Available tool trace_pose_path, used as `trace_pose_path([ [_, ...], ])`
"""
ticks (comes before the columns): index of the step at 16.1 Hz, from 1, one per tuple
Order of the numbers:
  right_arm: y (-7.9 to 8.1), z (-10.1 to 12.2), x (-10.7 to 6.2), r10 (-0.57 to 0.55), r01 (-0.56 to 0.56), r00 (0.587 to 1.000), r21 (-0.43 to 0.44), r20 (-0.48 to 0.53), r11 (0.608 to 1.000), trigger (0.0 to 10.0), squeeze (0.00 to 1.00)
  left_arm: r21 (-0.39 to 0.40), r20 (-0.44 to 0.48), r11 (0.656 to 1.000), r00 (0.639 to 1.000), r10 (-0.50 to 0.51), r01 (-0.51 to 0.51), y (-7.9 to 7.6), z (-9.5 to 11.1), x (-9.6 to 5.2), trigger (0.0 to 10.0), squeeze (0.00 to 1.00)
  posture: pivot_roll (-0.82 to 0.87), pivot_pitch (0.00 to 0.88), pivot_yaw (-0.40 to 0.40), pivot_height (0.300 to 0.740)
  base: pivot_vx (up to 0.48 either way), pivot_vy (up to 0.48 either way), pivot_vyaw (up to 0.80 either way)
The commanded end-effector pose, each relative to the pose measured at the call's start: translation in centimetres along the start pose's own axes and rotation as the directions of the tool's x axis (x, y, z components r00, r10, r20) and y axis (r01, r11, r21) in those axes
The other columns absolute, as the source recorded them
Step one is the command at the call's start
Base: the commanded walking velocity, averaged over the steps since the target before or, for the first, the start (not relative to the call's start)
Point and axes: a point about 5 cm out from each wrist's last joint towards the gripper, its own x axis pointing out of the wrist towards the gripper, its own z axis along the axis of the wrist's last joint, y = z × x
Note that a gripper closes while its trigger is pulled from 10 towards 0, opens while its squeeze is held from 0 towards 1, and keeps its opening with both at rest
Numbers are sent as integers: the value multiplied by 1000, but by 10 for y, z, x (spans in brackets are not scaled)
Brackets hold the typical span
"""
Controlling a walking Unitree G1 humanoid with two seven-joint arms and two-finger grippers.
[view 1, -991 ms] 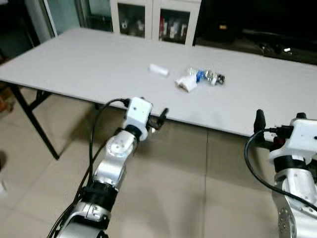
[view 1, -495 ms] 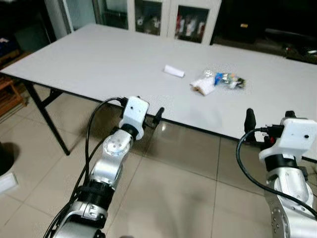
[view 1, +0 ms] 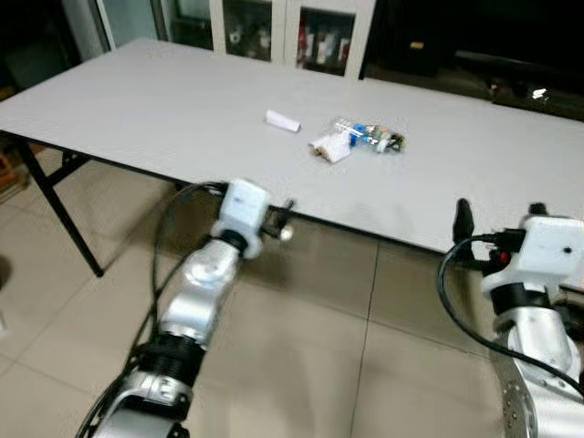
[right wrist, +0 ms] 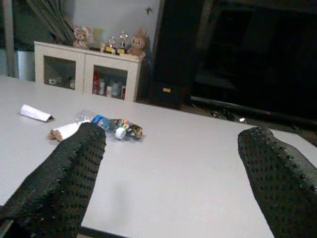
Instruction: Picking trash to rubbish bin
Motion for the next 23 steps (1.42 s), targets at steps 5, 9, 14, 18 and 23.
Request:
trace_pose_path([
  [5,-6,5,-1,-15,15,1000,-27,15,1000,10000,0,0,-2,1000,1000,-21,21,-8,3,5,10000,0,128,26,-45,740,49,-428,0],
  [9,-8,5,-1,-21,22,1000,-31,11,999,10000,0,-22,13,1000,1000,-8,9,-10,4,6,10000,0,126,23,-46,740,0,-73,0],
  [14,-9,6,-2,-26,26,1000,-32,14,999,10000,0,-53,22,998,1000,-21,22,-10,6,7,10000,0,123,23,-45,740,48,0,0],
  [18,-9,7,-1,-22,22,1000,-37,20,999,10000,0,-60,27,998,999,-26,27,-10,7,6,10000,0,124,27,-49,740,393,246,0],
  [23,-10,9,-2,-26,27,999,-42,23,999,10000,0,-64,31,997,999,-28,30,-10,9,8,10000,0,116,32,-47,740,430,0,0],
])
